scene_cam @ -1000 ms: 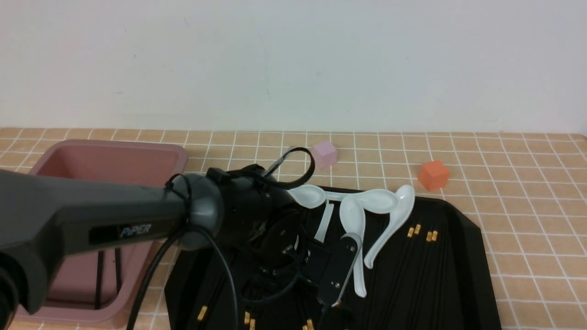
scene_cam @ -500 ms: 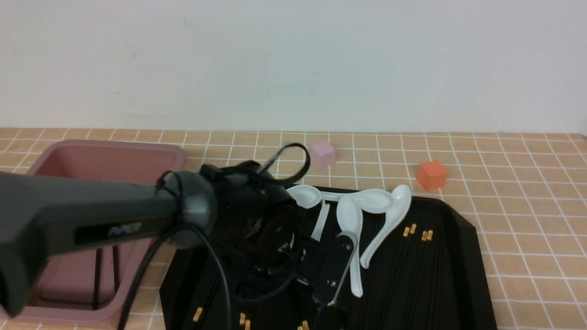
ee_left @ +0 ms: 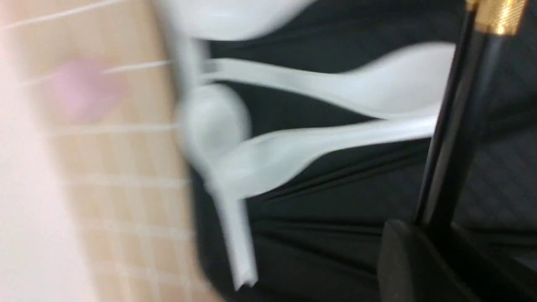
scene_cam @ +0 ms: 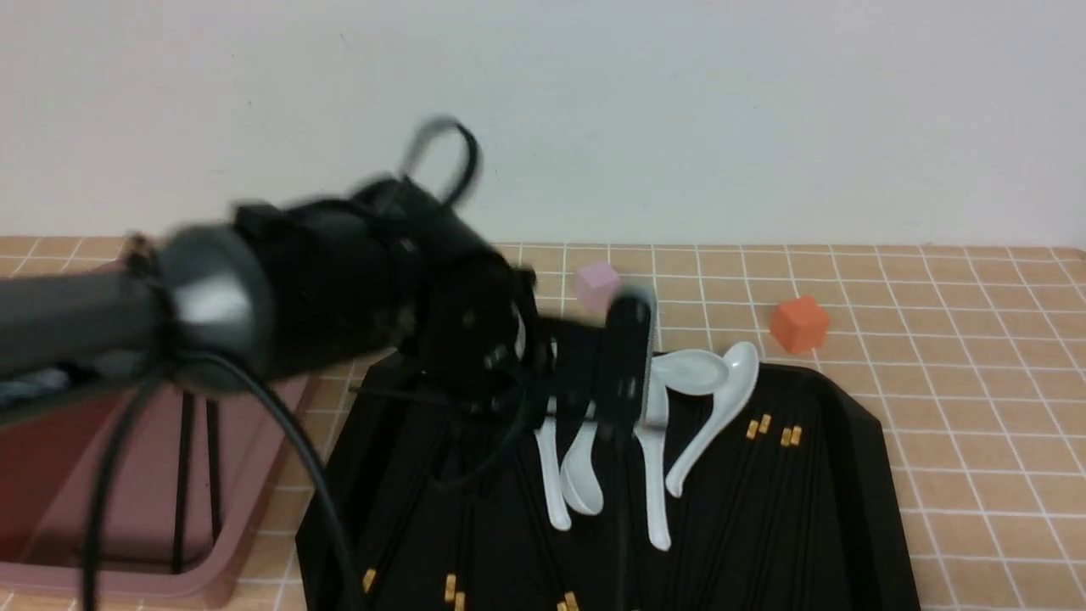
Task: On brown tablecloth take chopsticks from black tray and put them in box.
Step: 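Reach over to the black tray and grasp a pair of chopsticks with the left gripper, then place the chopsticks into the pink bin with the left gripper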
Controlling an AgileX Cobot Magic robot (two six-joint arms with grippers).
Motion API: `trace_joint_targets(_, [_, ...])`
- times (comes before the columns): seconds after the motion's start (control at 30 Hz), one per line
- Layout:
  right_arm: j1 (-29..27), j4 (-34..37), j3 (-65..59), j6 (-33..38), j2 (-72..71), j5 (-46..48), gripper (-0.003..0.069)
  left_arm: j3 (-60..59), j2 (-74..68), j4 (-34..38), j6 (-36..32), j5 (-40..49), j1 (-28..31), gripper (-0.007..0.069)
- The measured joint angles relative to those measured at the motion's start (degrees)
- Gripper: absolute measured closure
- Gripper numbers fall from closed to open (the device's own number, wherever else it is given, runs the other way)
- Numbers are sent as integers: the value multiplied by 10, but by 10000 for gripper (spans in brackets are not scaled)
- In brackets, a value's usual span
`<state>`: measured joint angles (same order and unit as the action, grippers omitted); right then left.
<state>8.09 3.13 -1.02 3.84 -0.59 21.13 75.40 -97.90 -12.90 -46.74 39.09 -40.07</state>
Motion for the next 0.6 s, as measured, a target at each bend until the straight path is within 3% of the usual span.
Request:
trace_joint_targets(0.1, [0, 0, 0, 0, 0, 0, 419, 30, 40, -21, 105, 14, 0, 587])
trace_joint_targets(0.13, [0, 0, 0, 0, 0, 0, 419, 33, 46, -27, 112, 15, 0, 587])
trace_joint_targets(0.17, [0, 0, 0, 0, 0, 0, 419, 48, 74, -61, 188, 32, 2, 587])
trace_joint_targets(0.27, [0, 0, 0, 0, 0, 0, 419, 59, 99, -98, 268, 54, 10, 587])
trace_joint_targets(0.3, [0, 0, 0, 0, 0, 0, 419, 63, 122, -130, 349, 77, 33, 587])
trace_joint_targets(0.37, [0, 0, 0, 0, 0, 0, 419, 65, 141, -148, 427, 117, 78, 587])
trace_joint_targets(0.47, [0, 0, 0, 0, 0, 0, 419, 65, 151, -140, 504, 171, 163, 587])
trace_joint_targets(0.6, [0, 0, 0, 0, 0, 0, 419, 43, 137, -62, 575, 173, 302, 587])
